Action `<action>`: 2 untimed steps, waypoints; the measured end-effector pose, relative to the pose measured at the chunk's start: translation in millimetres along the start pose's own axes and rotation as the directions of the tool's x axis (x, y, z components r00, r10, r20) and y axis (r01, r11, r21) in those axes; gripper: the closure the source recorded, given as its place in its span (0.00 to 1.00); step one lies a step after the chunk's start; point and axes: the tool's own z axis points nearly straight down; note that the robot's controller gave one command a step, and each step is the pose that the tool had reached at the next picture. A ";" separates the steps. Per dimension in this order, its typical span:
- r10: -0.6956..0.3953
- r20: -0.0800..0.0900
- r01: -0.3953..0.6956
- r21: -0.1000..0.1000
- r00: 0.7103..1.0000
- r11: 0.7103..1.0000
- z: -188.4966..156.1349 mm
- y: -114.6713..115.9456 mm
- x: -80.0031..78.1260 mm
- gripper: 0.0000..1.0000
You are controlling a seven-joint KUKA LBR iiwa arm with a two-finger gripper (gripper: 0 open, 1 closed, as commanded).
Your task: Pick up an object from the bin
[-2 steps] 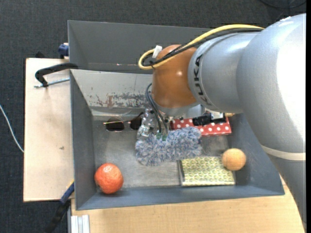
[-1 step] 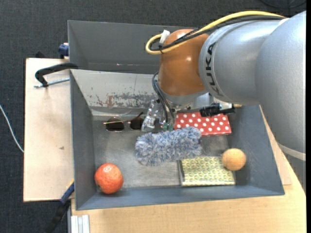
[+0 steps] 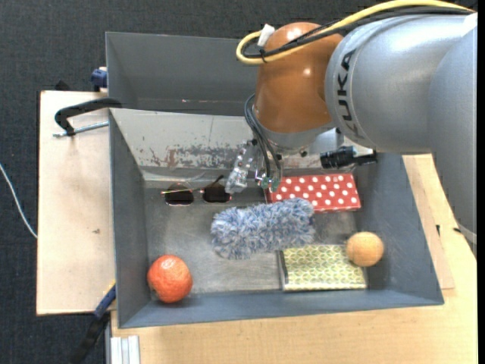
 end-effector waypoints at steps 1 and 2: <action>-0.067 -0.003 0.067 0.002 0.998 0.998 -20.5 6.2 10.0 1.00; -0.024 -0.009 0.025 0.004 1.000 1.000 20.8 4.8 -0.4 0.00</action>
Offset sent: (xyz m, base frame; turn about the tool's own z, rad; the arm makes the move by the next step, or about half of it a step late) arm 0.0016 0.0036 -0.0209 -0.0229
